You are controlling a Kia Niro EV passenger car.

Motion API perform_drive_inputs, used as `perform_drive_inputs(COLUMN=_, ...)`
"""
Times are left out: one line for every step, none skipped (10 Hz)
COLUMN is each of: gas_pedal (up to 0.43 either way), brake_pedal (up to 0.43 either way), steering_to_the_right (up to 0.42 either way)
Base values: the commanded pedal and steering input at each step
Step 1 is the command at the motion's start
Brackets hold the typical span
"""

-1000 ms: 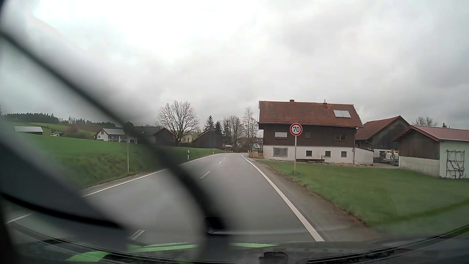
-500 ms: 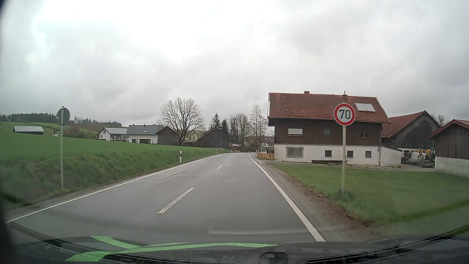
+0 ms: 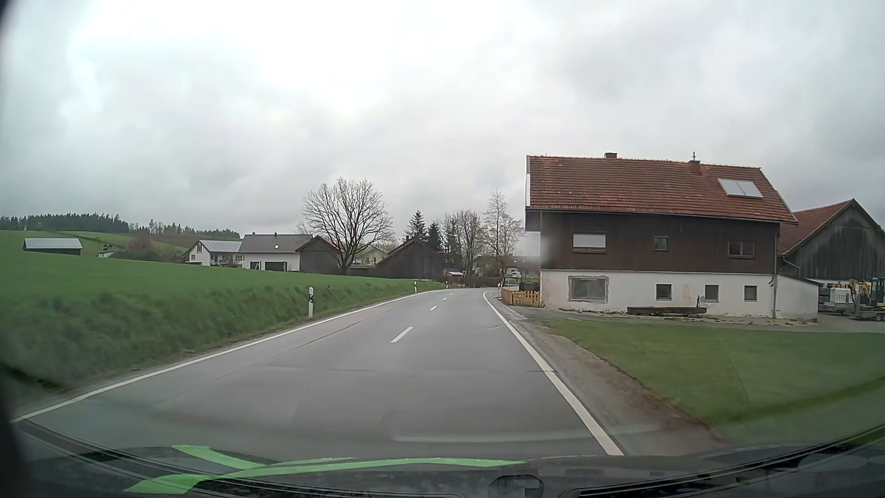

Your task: Follow the waypoints while adhering to traffic rules and regulations

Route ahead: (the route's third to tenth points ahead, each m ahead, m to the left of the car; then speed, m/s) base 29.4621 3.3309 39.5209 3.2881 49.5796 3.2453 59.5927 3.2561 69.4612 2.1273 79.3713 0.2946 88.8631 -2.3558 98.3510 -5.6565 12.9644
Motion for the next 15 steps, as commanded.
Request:
perform_drive_inputs(gas_pedal=0.0, brake_pedal=0.0, steering_to_the_right=-0.008)
perform_drive_inputs(gas_pedal=0.008, brake_pedal=0.0, steering_to_the_right=-0.008)
perform_drive_inputs(gas_pedal=0.008, brake_pedal=0.0, steering_to_the_right=-0.008)
perform_drive_inputs(gas_pedal=0.02, brake_pedal=0.0, steering_to_the_right=-0.008)
perform_drive_inputs(gas_pedal=0.02, brake_pedal=0.0, steering_to_the_right=-0.008)
perform_drive_inputs(gas_pedal=0.028, brake_pedal=0.0, steering_to_the_right=-0.008)
perform_drive_inputs(gas_pedal=0.087, brake_pedal=0.0, steering_to_the_right=-0.008)
perform_drive_inputs(gas_pedal=0.087, brake_pedal=0.0, steering_to_the_right=-0.008)
perform_drive_inputs(gas_pedal=0.087, brake_pedal=0.0, steering_to_the_right=-0.008)
perform_drive_inputs(gas_pedal=0.087, brake_pedal=0.0, steering_to_the_right=-0.007)
perform_drive_inputs(gas_pedal=0.087, brake_pedal=0.0, steering_to_the_right=-0.007)
perform_drive_inputs(gas_pedal=0.079, brake_pedal=0.0, steering_to_the_right=-0.005)
perform_drive_inputs(gas_pedal=0.079, brake_pedal=0.0, steering_to_the_right=-0.003)
perform_drive_inputs(gas_pedal=0.079, brake_pedal=0.0, steering_to_the_right=0.0)
perform_drive_inputs(gas_pedal=0.079, brake_pedal=0.0, steering_to_the_right=0.003)
